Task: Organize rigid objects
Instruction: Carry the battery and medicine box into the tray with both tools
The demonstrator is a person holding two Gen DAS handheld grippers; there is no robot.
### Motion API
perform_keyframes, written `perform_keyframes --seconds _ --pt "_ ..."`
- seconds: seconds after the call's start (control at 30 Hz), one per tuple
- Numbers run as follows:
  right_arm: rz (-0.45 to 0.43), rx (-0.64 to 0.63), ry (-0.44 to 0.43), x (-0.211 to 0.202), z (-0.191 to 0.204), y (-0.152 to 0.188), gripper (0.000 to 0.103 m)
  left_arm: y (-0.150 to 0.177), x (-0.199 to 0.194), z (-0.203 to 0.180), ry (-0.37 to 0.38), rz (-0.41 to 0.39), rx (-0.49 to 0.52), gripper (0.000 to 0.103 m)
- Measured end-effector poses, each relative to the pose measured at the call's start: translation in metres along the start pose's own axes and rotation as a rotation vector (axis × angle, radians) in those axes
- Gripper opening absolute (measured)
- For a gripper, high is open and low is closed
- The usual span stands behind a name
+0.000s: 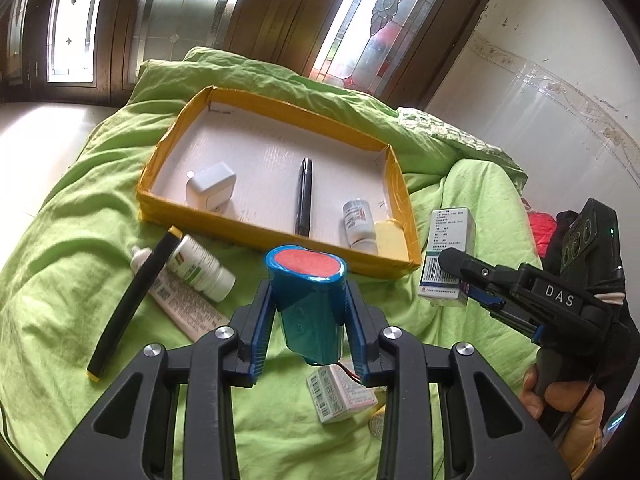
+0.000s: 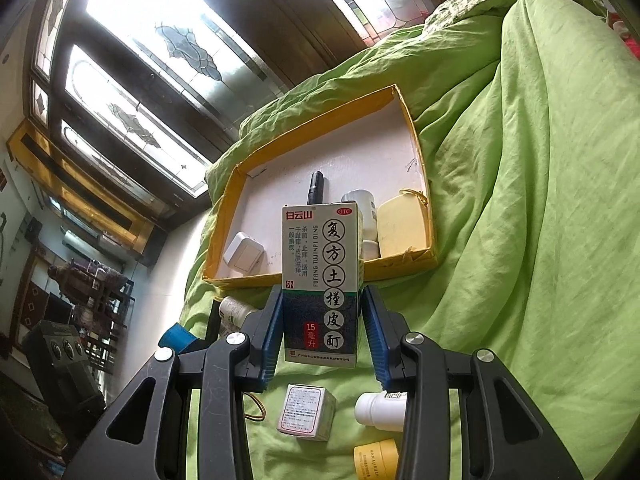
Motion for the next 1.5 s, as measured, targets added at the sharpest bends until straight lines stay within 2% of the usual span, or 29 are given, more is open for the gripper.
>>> perform_keyframes --seconds 0.57,0.97,1.1,1.27,1.5 --pt "-0.018 0.017 -0.034 0.020 0.018 -0.038 0.034 -0.047 0.021 0.006 -0.017 -0.024 0.001 0.031" --pt "0.124 -0.033 -0.025 0.088 0.028 -0.042 0.034 -0.084 0.063 0.012 -0.051 0.006 0.008 0.031" --pt "0.160 -0.066 0.010 0.102 0.029 -0.037 0.034 -0.089 0.078 0.015 -0.074 0.031 0.031 0.031" --pt "0.157 -0.109 0.092 0.111 0.028 -0.030 0.034 -0.089 0.099 0.022 -0.101 0.068 0.031 0.031" --pt "0.184 -0.111 0.101 0.117 0.020 -0.027 0.034 -0.086 0.132 0.033 -0.144 0.169 0.050 0.031"
Point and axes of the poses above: each gripper's, at about its wrist camera, not at the fingertips, and x roughly the way its jaws point, z to its left, y to its underside, the point moved 1 cm from there along x, roughly the way its jaws point
